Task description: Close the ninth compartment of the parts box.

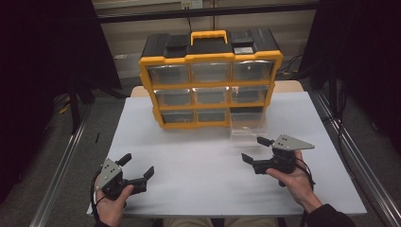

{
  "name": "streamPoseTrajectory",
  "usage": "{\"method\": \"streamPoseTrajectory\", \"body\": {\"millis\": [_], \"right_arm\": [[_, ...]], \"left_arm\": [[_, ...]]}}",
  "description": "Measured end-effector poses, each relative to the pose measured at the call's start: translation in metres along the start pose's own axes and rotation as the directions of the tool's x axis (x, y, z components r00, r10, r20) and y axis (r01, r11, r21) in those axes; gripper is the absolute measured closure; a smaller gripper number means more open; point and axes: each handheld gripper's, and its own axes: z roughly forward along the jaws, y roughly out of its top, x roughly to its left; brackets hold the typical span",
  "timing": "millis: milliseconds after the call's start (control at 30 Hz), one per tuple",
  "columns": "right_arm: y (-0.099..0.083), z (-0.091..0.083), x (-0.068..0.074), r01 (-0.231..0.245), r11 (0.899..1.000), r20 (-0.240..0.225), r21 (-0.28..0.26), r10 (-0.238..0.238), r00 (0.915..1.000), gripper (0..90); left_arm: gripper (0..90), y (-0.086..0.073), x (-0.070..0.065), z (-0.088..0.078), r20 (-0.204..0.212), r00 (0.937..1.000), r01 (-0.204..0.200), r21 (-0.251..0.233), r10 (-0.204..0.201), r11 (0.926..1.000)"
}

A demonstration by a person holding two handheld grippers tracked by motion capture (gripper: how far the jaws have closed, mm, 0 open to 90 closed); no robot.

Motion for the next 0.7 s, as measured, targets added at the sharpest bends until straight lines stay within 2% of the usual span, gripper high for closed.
{"method": "streamPoseTrajectory", "body": {"millis": [333, 633, 667, 700], "right_arm": [[0.005, 0.017, 0.004, 0.0, 1.0, -0.02, 0.011, 0.0, 0.9998, 24.2], [0.004, 0.025, 0.003, 0.006, 1.0, -0.047, 0.008, -0.005, 0.9989, 45.9], [0.004, 0.025, 0.002, 0.01, 1.0, -0.062, 0.007, -0.01, 0.998, 52.7], [0.004, 0.025, 0.002, 0.01, 1.0, -0.062, 0.007, -0.01, 0.998, 52.7]], "left_arm": [[3.9, 0.0, -0.001, 0.0, 0.001, 1.0, -0.004, 0.001, 0.004, 1.0], [3.9, 0.0, 0.0, 0.0, 0.001, 1.0, -0.005, 0.001, 0.005, 1.0], [3.9, 0.0, 0.0, 0.0, 0.001, 1.0, -0.005, 0.001, 0.005, 1.0], [3.9, 0.0, 0.0, 0.0, 0.0, 1.0, -0.005, 0.001, 0.005, 1.0]]}}
